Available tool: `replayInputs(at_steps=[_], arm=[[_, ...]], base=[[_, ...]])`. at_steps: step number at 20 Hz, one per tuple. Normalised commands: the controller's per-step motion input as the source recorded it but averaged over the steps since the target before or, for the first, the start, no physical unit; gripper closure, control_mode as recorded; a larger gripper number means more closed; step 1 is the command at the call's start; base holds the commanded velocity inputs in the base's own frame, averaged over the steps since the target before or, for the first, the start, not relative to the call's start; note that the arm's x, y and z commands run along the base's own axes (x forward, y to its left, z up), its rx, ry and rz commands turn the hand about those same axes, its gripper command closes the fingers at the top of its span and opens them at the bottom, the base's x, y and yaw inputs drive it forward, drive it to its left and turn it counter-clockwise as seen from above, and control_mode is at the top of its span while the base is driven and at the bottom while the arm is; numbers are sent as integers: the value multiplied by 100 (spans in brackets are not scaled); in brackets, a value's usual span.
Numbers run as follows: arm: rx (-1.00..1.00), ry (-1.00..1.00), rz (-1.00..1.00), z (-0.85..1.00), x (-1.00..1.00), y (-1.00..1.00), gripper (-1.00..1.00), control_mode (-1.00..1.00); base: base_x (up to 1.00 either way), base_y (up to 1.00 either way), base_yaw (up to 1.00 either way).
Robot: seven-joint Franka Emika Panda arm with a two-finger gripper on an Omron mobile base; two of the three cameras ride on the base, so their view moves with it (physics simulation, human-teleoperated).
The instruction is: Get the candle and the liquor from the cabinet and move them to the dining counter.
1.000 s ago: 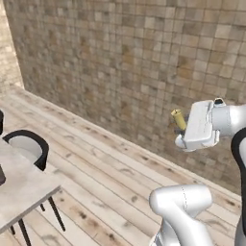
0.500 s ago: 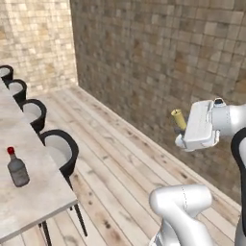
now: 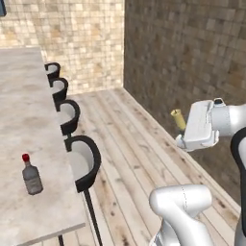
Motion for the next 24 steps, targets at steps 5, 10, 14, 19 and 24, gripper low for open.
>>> replayInputs(at_steps=[5,10,14,19,24], arm=[[0,0,0,0,0,0,100,100],[0,0,0,0,0,0,100,100],[0,0,0,0,0,0,100,100],[0,0,0,0,0,0,100,100],[0,0,0,0,0,0,100,100]], base=[[60,-48,40],[55,-45,41],[49,-38,44],[53,-33,45],[56,-32,45]])
